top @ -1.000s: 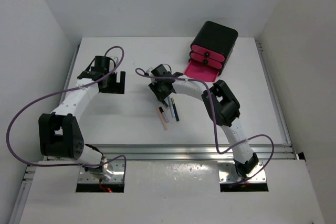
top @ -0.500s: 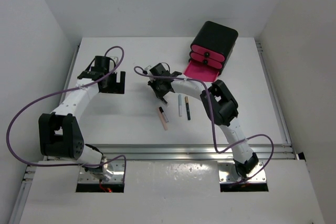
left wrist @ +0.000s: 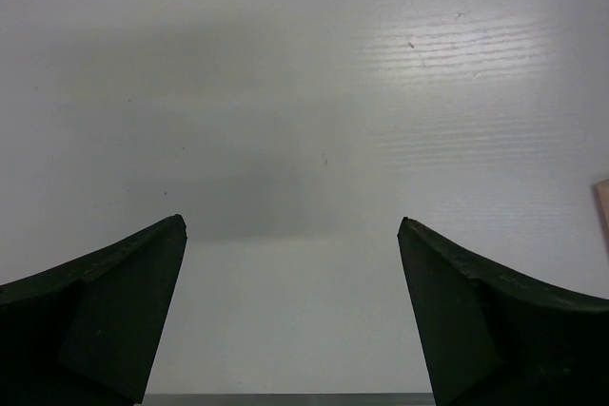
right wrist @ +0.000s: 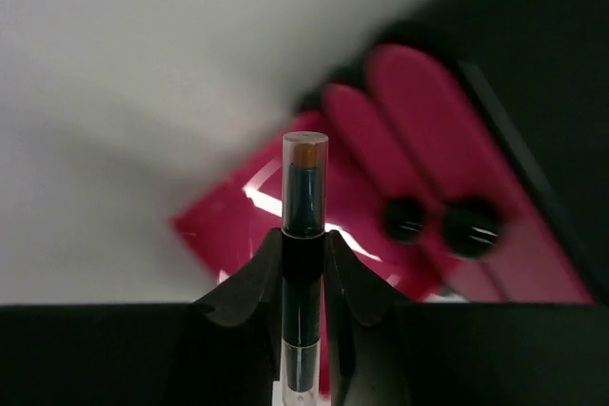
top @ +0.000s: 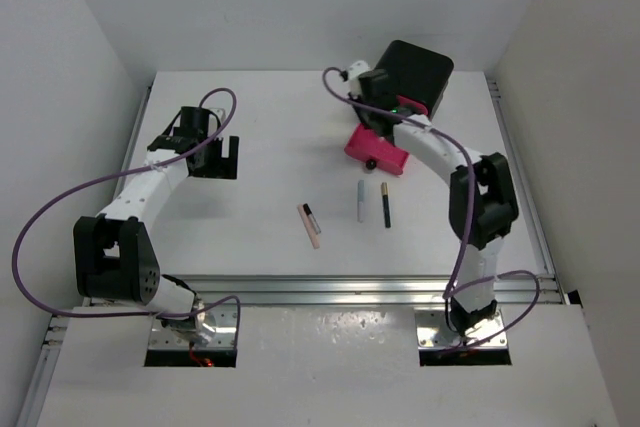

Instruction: Organize the makeup

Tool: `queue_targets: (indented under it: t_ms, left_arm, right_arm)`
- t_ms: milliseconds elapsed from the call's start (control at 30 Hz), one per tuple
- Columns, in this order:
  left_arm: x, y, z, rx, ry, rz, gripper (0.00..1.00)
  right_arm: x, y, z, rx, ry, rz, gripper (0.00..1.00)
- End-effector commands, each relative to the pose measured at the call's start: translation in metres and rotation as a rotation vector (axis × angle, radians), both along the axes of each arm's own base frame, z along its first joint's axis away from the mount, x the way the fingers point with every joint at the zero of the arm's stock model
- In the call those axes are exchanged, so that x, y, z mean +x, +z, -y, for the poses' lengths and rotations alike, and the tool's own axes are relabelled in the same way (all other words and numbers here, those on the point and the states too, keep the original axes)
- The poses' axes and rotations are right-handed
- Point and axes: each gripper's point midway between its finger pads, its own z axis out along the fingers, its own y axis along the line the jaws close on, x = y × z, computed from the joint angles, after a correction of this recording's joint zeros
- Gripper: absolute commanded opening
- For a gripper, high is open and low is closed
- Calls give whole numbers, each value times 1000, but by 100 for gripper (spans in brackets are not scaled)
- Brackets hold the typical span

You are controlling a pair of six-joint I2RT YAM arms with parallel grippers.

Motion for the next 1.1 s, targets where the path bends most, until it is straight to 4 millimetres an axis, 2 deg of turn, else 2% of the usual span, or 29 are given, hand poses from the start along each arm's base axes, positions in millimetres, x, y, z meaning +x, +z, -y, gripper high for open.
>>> queue_targets:
  t_ms: [0,33,67,133,167,233,267,300,333,367,400,433,467,500,600,633,667,700,733,800,900,1000,1067]
  left_arm:
    - [3,8,2,6,-10,35,100]
    - [3,3,3,0,-15,22,100]
    - [5,7,3,-1,-15,31,100]
    - [5,4,3,0,-15,22,100]
    - [5,4,3,0,-15,22,100]
    - [5,4,5,-7,-21,21,100]
    - [5,4,5,-8,-21,21,100]
    - [5,4,5,-8,-21,21,100]
    - [5,4,5,-8,-21,21,100]
    - [5,4,5,-8,-21,21,100]
    - [5,4,5,-8,-21,21,100]
    - [7,7,5,-8,-21,30,100]
    - [7,7,7,-16,-26,30,100]
    - [7,7,7,-16,-26,30,100]
    - [8,9,5,-23,-23,30,100]
    - [8,9,5,-23,-23,30,100]
    - [8,6,5,-22,-22,20,100]
    - [8,6,5,-22,-22,20,100]
    - [8,6,5,-22,-22,20,100]
    - [8,6,7,-30,-28,20,100]
    - [8,6,7,-30,-28,20,100]
    - [8,6,7,-30,-28,20,100]
    - [8,6,5,-21,-22,20,100]
  right_arm:
    - [8,-25,53,-107,24,-14,21]
    - [11,-26,59,-92,26,-18,33]
    - [12,-43,68,-87,13,-65,49]
    - [17,-42,67,-59,23,-95,57]
    - [19,-50,64,-60,37,-123,72]
    - [13,-57,74,-108,11,-159,87]
    - [11,-53,86,-141,-33,-151,93]
    - [8,-39,96,-159,-84,-123,94]
    - [6,-33,111,-137,-151,-114,94]
    - [-11,-32,131,-149,-223,-120,91]
    - [-23,-15,147,-85,-306,-107,91]
    - [-50,-40,166,-26,-404,-179,91]
    - [-57,-30,174,7,-450,-179,91]
    - [-89,-38,189,78,-538,-238,91]
    - [-140,-73,206,164,-599,-425,91]
    - [-155,-81,209,165,-618,-496,94]
    - [-164,-90,202,199,-602,-559,95]
    - [-174,-100,210,204,-633,-608,96]
    - [-183,-108,202,222,-613,-666,96]
    - [-191,-126,213,247,-643,-707,96]
    - [-190,-137,207,279,-634,-740,96]
    - [-183,-145,214,264,-666,-746,93]
    - [-193,-150,222,236,-726,-796,89]
